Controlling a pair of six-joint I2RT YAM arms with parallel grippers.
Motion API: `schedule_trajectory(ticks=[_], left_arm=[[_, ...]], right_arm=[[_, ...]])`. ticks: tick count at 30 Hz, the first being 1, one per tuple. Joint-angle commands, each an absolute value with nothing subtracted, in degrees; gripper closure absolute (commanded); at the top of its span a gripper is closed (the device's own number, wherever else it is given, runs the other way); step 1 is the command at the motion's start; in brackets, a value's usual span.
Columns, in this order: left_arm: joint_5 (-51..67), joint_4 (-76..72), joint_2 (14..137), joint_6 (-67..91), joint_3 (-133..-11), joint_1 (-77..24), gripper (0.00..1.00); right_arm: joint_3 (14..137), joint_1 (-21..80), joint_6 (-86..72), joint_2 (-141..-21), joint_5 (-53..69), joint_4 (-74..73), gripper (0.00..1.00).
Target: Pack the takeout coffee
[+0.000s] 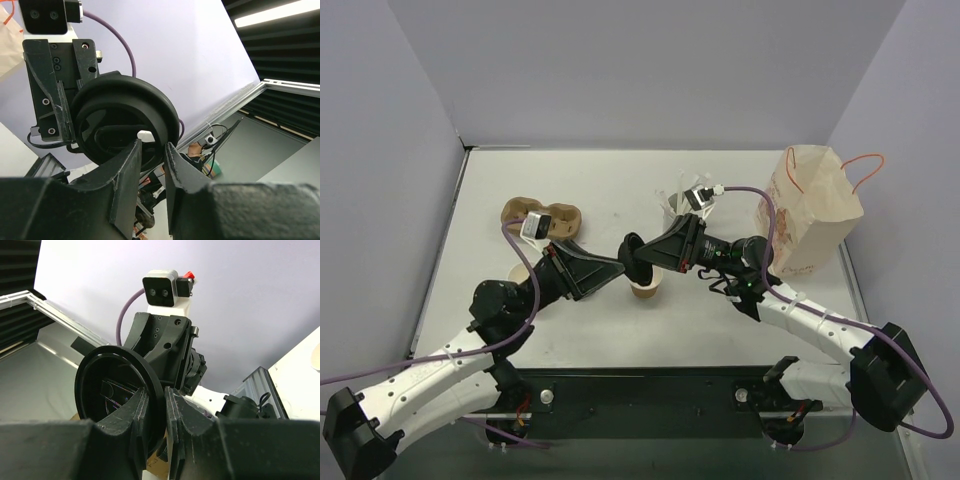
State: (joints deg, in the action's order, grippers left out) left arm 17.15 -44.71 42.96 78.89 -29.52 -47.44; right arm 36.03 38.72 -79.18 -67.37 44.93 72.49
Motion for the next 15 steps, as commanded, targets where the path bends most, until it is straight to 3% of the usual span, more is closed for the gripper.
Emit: schedule_trajectory(ticks=[1, 10, 12, 13, 15], left_arm=[[19.60, -44.03, 42.89, 76.99, -31.82, -48.69, 0.67], [17.58, -41.22, 41.22, 74.71, -32.51, -47.90, 0.67], [18.10, -41.48, 41.75, 74.36, -33.04, -47.90, 0.76], [18.37, -41.48, 41.84, 74.01, -33.74, -47.90, 0.86], [18.89, -40.79, 42.01, 73.65, -34.10, -47.90, 0.92]], right_arm=[[36.56, 38.93, -76.90, -67.94, 42.80, 92.72, 0.89], [37.00, 40.42, -78.75, -69.34, 45.96, 94.84, 0.87], [37.09, 40.69, -78.49, -69.43, 46.49, 94.14, 0.82], [36.92, 40.78, -78.31, -69.35, 46.49, 93.78, 0.80], [36.30, 40.69, -77.96, -68.74, 45.88, 92.56, 0.72]])
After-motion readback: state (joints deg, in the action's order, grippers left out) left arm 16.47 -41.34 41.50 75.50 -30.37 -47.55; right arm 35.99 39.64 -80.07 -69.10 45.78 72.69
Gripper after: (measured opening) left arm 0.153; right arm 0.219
